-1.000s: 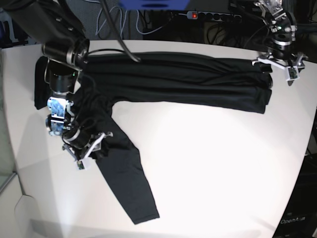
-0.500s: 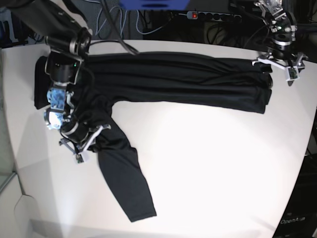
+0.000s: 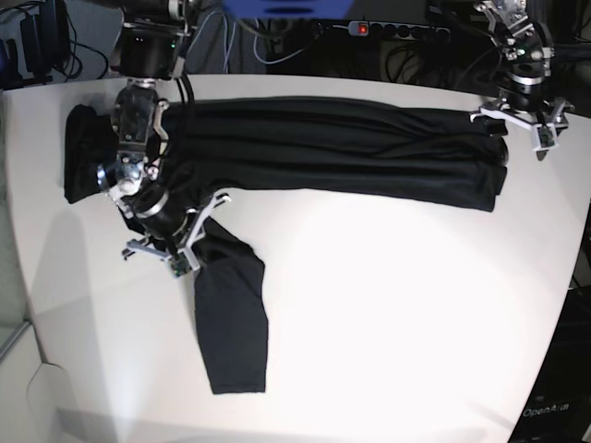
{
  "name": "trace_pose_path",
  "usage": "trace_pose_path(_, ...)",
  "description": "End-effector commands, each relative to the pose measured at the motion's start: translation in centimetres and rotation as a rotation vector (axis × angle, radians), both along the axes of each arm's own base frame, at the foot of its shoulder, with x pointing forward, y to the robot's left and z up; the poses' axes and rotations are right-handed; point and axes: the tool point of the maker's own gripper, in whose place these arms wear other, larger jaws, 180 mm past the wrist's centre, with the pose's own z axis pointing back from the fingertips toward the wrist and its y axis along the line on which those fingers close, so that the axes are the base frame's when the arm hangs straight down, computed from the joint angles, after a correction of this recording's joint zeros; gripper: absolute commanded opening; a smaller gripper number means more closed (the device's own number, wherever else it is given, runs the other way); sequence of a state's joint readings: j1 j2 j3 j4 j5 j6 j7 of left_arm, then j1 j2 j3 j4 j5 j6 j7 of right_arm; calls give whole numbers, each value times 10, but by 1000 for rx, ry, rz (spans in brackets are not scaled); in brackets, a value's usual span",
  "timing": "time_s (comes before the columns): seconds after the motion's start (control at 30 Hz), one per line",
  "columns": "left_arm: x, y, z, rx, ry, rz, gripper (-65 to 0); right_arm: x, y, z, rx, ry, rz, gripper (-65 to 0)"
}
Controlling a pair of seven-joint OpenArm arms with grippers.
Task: Fold the T-shirt properly
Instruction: 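Swing the held sleeve with the right gripper across the shirt strip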
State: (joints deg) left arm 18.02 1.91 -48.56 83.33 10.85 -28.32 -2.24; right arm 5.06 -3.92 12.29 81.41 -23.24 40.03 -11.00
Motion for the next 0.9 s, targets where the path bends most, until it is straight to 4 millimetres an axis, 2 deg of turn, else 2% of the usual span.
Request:
trace_pose_path(0.0, 6, 5, 14, 20, -53, -1, -229, 8, 11, 25, 27, -81, 19, -648)
trace_pose_path(0.2, 6, 4, 14, 19, -53, -2, -229, -24, 45, 47, 20, -130, 87, -648)
trace_pose_path(0.6, 7, 3, 14, 18, -55, -7, -229, -68, 105, 75, -40, -117, 224, -648)
trace_pose_path(0.87, 8, 3, 15, 20, -56, -7, -229, -93, 121, 63, -26, -57, 260, -649)
